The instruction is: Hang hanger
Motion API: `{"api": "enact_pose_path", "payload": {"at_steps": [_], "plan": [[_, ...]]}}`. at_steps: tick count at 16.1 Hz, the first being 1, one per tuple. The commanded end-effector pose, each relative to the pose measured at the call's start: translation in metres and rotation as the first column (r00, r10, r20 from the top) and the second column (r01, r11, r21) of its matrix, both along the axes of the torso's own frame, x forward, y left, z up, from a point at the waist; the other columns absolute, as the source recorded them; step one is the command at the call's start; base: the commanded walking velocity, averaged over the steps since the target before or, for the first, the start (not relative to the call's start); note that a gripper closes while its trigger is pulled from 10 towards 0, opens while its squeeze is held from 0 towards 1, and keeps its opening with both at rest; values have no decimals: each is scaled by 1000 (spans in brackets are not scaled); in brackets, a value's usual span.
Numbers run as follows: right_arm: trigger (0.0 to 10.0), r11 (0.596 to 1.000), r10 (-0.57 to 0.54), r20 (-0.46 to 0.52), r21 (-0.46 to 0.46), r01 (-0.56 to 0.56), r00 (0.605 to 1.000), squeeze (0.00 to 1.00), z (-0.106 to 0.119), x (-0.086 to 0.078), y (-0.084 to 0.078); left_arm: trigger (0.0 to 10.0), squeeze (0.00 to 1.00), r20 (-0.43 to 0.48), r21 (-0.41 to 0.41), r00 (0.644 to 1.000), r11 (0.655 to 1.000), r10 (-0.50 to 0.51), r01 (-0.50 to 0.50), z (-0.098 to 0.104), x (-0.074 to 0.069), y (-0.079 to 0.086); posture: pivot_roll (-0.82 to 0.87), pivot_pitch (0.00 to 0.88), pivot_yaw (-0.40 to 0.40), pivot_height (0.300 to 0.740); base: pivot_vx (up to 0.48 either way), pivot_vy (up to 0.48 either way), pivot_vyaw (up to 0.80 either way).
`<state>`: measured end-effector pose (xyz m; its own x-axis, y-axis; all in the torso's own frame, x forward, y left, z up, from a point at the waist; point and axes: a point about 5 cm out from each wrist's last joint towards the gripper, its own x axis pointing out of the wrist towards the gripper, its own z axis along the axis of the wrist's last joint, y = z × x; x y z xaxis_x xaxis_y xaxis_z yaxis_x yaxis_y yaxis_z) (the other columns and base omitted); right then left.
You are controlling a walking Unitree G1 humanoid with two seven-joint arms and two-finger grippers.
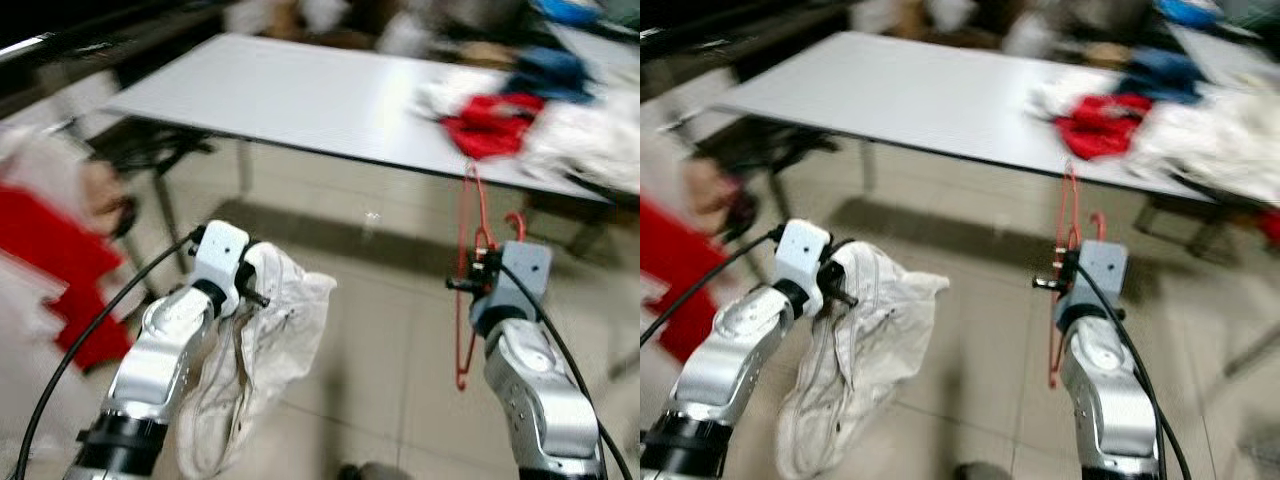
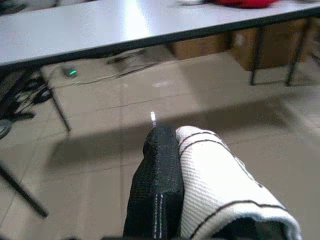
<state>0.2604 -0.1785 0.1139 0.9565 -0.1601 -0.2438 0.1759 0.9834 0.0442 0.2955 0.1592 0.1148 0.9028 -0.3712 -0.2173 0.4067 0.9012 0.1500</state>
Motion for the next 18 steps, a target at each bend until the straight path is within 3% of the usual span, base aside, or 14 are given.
{"api": "enact_pose_path", "payload": {"at_steps": [1,10,18], "plan": [[10000,1000,-12,1,-3,12,1000,0,2,0,-3,10000,0,63,-10,998,1000,-18,18,14,4,-4,-108,0,10,740,0,345,-800],[10000,1000,-11,-3,-10,11,1000,0,2,1,-3,10000,0,67,-14,998,1000,-18,19,14,5,-6,-108,0,2,740,0,340,-800],[10000,1000,-2,5,-19,2,1000,0,4,3,-2,10000,0,69,-16,998,1000,-13,14,14,5,-6,-107,0,-3,740,0,330,0]]}}
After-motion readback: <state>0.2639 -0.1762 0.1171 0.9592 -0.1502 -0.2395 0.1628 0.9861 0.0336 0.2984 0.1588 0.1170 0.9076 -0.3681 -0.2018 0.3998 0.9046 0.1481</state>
